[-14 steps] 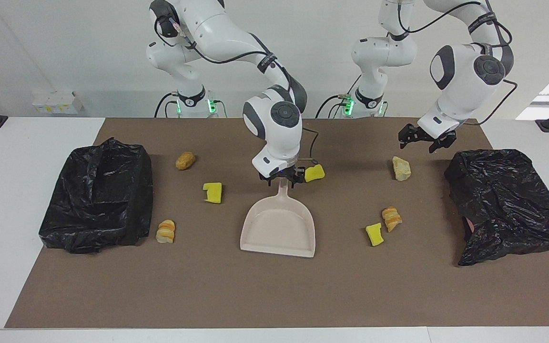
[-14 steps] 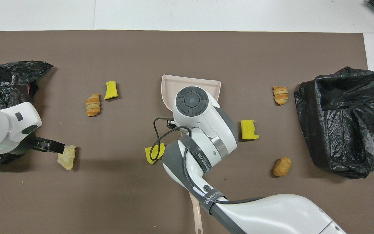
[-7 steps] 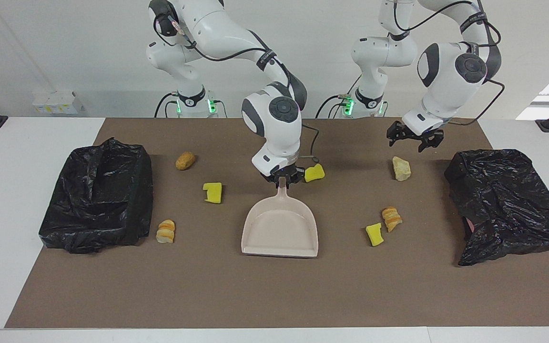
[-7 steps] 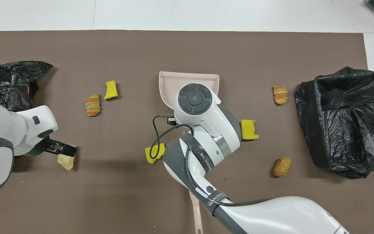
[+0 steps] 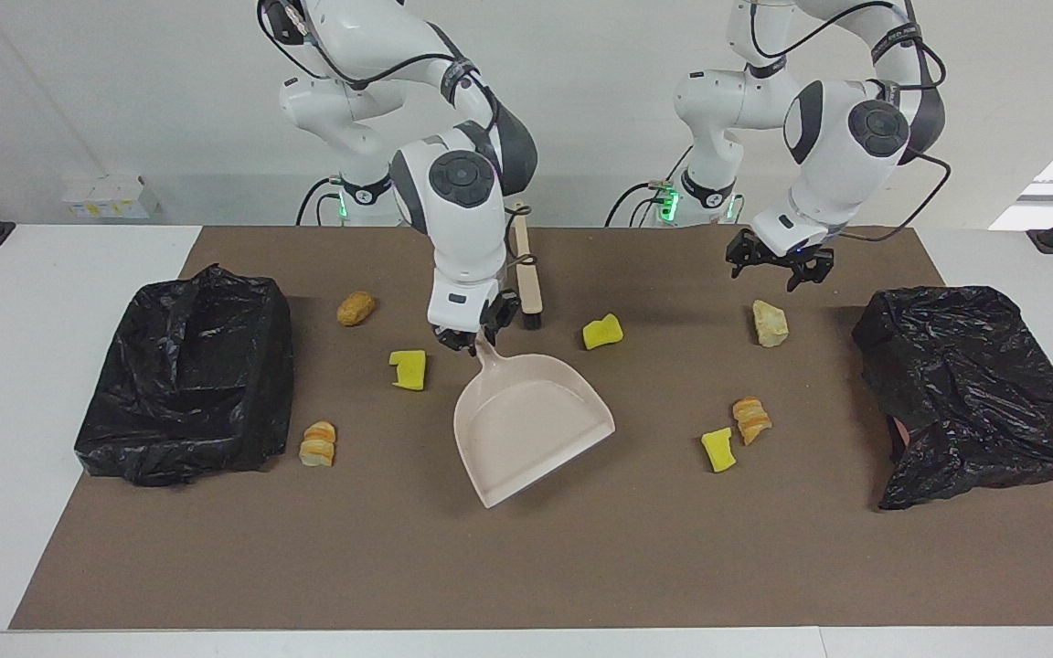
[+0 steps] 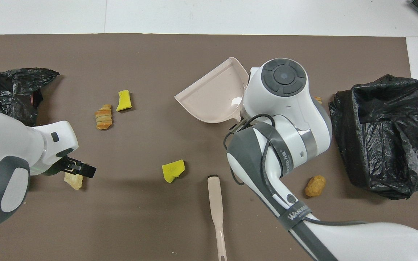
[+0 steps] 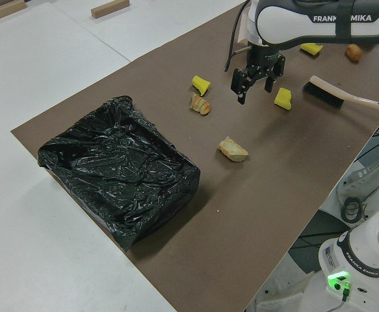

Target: Sweep and dump trash in bin

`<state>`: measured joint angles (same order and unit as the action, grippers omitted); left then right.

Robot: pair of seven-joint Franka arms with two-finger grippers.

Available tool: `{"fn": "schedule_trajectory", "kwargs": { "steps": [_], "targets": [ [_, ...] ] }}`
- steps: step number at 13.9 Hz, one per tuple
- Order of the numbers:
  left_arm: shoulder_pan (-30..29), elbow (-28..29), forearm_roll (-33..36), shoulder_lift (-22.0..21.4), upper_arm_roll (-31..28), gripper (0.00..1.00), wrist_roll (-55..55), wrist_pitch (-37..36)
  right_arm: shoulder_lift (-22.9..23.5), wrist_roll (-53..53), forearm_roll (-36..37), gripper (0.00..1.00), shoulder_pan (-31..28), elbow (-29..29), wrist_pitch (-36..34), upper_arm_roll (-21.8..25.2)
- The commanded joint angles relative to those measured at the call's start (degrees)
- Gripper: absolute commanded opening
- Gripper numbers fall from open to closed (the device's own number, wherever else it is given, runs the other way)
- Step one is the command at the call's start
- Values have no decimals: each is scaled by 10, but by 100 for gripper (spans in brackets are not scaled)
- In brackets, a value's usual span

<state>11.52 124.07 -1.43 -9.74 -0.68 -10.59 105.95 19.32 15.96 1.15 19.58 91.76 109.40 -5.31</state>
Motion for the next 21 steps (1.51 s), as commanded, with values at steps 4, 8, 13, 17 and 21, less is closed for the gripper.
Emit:
{"fn": "schedule_trajectory", "kwargs": {
  "steps": [4, 8, 13, 17, 21],
  "targets": [
    [128, 34, -3, -33, -6, 100, 104, 19, 6, 296, 84, 0, -43, 3, 18, -3],
    [222, 72, -37, -26, -6, 100, 167, 97, 27, 485, 118, 0, -55, -1, 35, -3],
    [352, 87, -41, 18, -6, 100, 341, 194, 53, 477, 145, 0, -20, -1, 44, -4],
    [464, 87, -47, 46, -6, 100, 479, 255, 54, 480, 176, 0, -11, 3, 43, -4],
    [511, 99, -47, 63, -6, 100, 553, 295, 51, 481, 180, 0, -11, 15, 42, -4]
  ]
}}
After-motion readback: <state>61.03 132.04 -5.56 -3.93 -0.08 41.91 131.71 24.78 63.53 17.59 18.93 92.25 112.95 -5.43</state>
